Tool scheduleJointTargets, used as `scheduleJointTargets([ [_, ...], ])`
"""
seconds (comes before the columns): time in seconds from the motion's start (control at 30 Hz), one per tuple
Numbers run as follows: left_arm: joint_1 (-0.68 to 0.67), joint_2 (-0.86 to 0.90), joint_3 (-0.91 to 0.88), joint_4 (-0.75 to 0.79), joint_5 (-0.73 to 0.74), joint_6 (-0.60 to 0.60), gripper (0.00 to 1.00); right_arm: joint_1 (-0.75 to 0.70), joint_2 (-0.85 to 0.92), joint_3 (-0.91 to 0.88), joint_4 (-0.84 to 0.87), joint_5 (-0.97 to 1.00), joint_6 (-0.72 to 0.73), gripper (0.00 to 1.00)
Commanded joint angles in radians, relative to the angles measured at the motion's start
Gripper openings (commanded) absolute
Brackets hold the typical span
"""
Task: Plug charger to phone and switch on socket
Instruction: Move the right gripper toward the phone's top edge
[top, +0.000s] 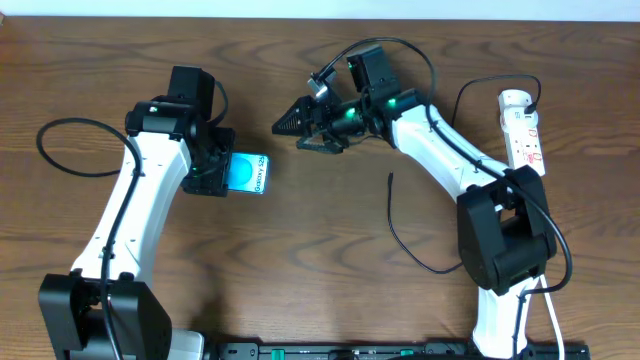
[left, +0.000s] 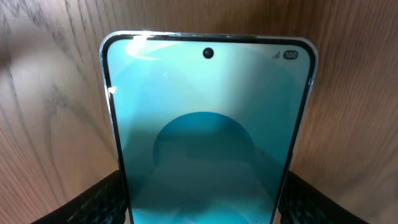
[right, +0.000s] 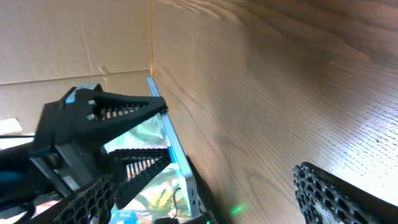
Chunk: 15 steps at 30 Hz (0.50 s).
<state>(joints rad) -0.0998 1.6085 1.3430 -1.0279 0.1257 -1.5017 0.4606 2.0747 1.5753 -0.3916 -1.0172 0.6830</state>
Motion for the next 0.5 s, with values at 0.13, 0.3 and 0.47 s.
scheduleJointTargets([
  [0.13, 0.003, -0.007, 0.003, 0.005, 0.096, -0.068, 0.07, 0.058, -0.009, 0.012, -0.001, 0.015, -0.038, 0.89],
  [0.3, 0.005, -0.007, 0.003, 0.008, 0.129, -0.068, 0.07, 0.078, -0.008, 0.012, -0.001, 0.017, -0.045, 0.88],
  [0.47, 0.014, -0.007, 0.003, 0.008, 0.155, -0.068, 0.07, 0.091, -0.009, 0.012, -0.002, 0.016, -0.045, 0.87],
])
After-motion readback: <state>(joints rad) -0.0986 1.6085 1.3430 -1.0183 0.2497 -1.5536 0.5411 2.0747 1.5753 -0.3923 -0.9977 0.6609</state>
